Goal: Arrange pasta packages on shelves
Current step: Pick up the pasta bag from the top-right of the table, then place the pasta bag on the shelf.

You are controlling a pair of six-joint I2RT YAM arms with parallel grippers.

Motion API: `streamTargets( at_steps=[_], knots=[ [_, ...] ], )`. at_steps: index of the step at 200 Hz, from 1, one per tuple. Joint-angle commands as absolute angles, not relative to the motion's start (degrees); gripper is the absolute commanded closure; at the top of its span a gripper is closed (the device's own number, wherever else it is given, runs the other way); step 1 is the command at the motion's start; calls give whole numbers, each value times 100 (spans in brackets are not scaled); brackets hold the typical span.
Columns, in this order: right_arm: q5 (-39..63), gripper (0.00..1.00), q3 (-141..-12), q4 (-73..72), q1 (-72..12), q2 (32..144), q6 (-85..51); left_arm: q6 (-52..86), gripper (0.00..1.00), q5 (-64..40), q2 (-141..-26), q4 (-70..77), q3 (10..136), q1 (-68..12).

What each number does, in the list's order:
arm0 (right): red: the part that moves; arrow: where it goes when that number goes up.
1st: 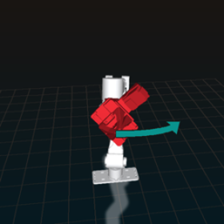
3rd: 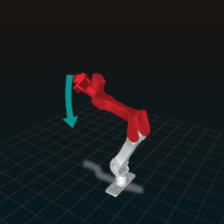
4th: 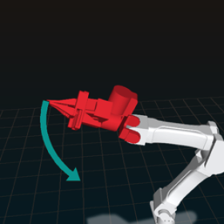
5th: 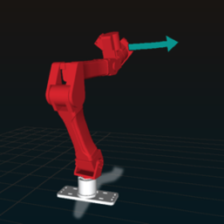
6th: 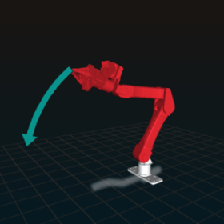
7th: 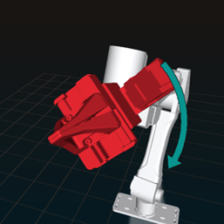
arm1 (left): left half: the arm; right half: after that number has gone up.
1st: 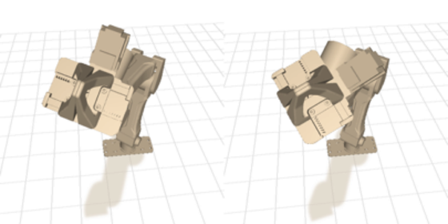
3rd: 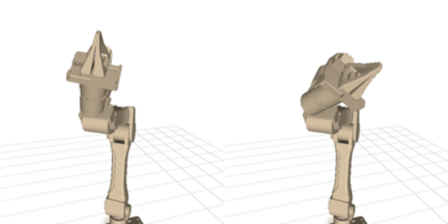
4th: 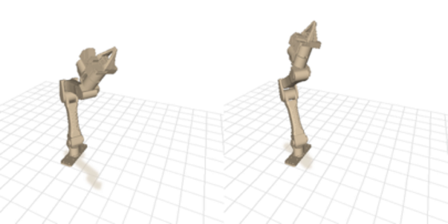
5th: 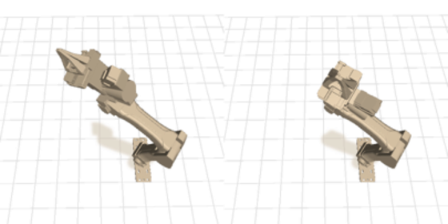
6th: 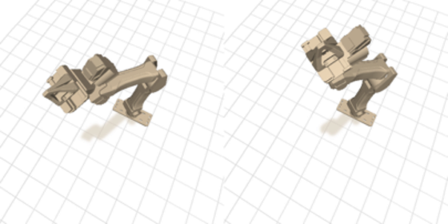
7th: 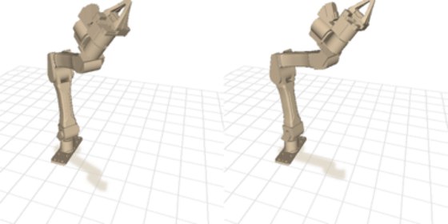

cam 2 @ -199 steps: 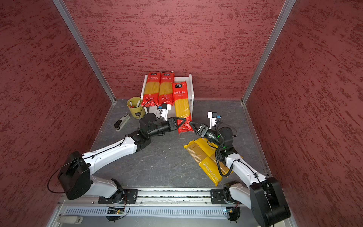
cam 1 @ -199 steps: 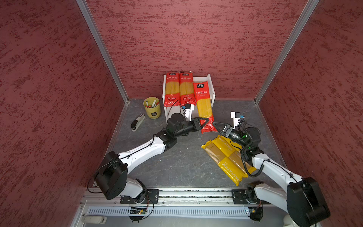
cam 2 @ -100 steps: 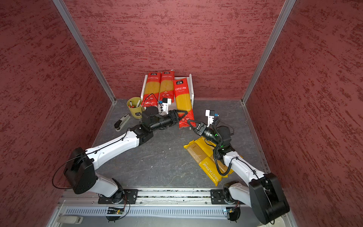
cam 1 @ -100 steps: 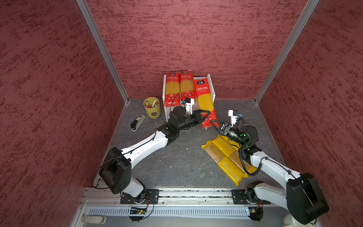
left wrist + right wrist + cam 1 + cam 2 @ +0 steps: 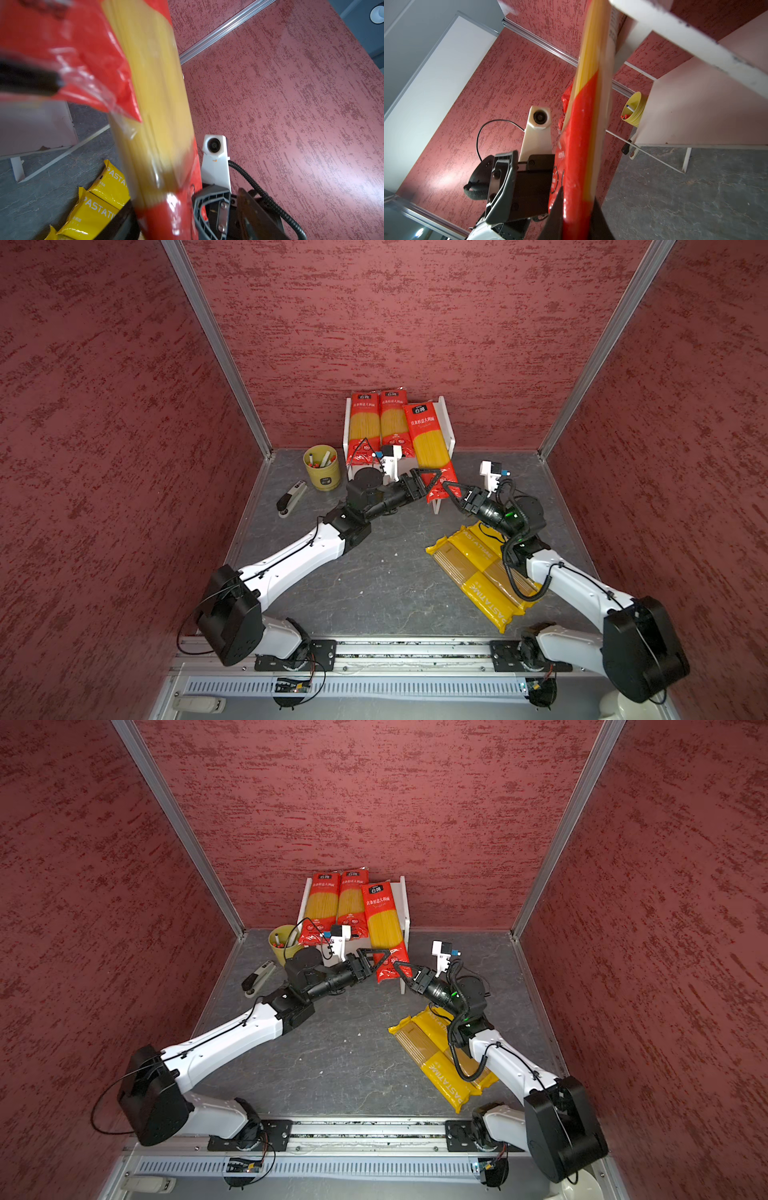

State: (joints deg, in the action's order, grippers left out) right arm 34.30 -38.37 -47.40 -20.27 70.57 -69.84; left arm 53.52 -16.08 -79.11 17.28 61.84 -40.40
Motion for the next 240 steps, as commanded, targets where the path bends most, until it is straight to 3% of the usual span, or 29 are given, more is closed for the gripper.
streamTargets(
  at_steps=[1, 75, 143, 209, 240],
  knots=[
    [2838, 99, -4430, -5218, -2028, 7185, -7301, 4971, 27, -1403, -7469, 1735, 5996, -4121],
    [2303, 100, -6007, -4925, -2136, 8293, -8416, 3606, 26, 194, -6285, 1002, 4659, -4701],
    [2547, 100, -6386, -4183, -2147, 8764, -8493, 3475, 25, 507, -5920, 1136, 3942, -4714],
    [2850, 54, -6142, -3667, -2142, 8443, -7993, 3479, 25, 488, -6170, 1324, 3801, -4810],
    [2998, 42, -5687, -3338, -2145, 8056, -7501, 3436, 26, 567, -6287, 1457, 3683, -4886]
  ],
)
